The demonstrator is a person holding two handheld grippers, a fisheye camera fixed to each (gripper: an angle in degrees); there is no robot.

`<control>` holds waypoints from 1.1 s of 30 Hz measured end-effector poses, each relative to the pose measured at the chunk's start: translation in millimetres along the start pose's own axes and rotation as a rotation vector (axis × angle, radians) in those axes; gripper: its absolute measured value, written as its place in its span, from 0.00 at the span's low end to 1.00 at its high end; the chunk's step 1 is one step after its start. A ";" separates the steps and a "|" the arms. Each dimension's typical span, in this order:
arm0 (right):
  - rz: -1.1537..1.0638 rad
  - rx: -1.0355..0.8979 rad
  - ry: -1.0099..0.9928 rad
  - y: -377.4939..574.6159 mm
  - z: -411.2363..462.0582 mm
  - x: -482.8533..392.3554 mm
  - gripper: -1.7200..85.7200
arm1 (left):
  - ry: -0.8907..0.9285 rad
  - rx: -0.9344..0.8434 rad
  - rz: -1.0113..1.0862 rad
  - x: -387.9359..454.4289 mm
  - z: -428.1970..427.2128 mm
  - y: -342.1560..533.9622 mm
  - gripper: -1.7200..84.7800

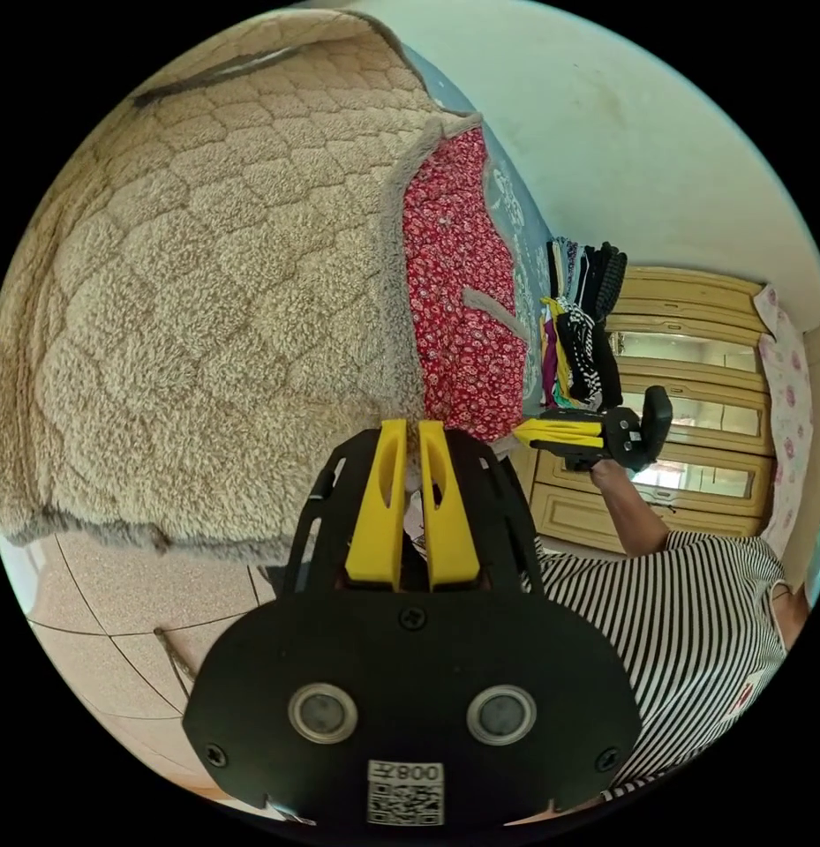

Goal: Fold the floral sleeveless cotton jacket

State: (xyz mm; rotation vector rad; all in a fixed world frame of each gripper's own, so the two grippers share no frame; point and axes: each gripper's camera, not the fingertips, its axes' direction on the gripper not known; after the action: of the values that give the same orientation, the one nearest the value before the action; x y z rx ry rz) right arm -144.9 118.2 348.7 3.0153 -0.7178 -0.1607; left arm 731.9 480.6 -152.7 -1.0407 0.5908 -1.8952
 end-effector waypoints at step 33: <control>0.470 0.214 0.028 1.6 25.1 255.4 0.02 | -0.444 -0.119 0.375 199.9 99.3 -186.3 0.02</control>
State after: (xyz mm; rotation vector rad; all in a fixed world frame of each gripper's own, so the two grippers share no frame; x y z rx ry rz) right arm 78.4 1.3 300.4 2.9195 -1.4948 -0.0261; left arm 674.9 403.6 121.8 -1.2787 0.5921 -1.2650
